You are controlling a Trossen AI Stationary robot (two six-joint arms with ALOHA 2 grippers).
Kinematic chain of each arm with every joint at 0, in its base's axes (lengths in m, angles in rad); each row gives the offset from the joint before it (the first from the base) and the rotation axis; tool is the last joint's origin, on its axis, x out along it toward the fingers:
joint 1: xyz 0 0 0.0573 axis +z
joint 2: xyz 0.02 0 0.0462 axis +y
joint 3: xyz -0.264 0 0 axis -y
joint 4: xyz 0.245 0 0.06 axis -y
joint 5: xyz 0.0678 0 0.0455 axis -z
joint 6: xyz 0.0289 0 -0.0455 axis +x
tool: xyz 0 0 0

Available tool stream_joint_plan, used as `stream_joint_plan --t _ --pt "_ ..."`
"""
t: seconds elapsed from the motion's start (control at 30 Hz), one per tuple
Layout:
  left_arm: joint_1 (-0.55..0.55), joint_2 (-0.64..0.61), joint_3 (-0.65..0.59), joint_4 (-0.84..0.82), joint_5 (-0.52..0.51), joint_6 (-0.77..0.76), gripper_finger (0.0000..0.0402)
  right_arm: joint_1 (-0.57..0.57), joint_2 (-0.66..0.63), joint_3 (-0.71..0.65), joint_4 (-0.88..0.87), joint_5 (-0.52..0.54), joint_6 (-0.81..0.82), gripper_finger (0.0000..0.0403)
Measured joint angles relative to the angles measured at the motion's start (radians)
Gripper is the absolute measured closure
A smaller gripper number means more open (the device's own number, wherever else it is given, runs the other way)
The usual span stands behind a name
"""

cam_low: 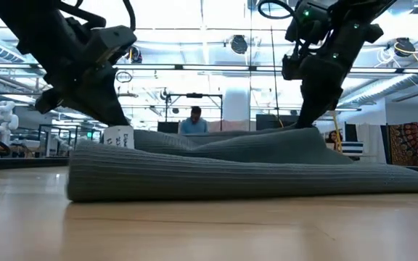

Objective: Roll towel
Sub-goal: Fold the gray towel on the center of table

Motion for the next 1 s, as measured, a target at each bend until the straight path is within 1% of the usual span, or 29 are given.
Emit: stream_joint_plan --t 0.17,0.23,0.33,0.6,0.73,0.8,0.87,0.93,1.0 --pt "0.012 0.0 0.0 -0.005 0.02 0.0 0.0394 -0.013 0.0 0.0 0.014 0.015 -0.008 0.04" --pt "0.015 0.0 0.0 -0.004 0.025 0.0 0.0393 -0.014 0.0 0.0 0.021 0.02 -0.005 0.0391" --pt "0.016 0.0 0.0 -0.006 0.026 -0.001 0.0393 -0.014 0.0 0.0 0.046 0.024 -0.003 0.0365" --pt "0.015 0.0 0.0 -0.023 0.011 -0.061 0.0389 -0.037 0.0 0.0 0.02 0.023 0.046 0.0279" --pt "0.015 0.0 0.0 -0.023 0.01 -0.049 0.0357 -0.049 -0.025 0.0 -0.018 0.019 0.057 0.0251" --pt "0.015 0.0 0.0 -0.028 0.01 -0.049 0.0335 -0.052 -0.049 0.0 -0.025 0.01 0.056 0.0243" --pt "0.015 0.0 0.0 -0.041 0.013 -0.052 0.0312 -0.052 -0.074 0.0 -0.018 -0.02 0.055 0.0241" --pt "0.015 -0.005 0.004 -0.075 0.048 -0.052 0.0292 -0.051 -0.098 0.0 -0.019 -0.063 0.052 0.0242" --pt "0.015 -0.015 0.029 -0.15 0.108 -0.052 0.0274 -0.051 -0.115 0.0 -0.02 -0.113 0.048 0.0245"
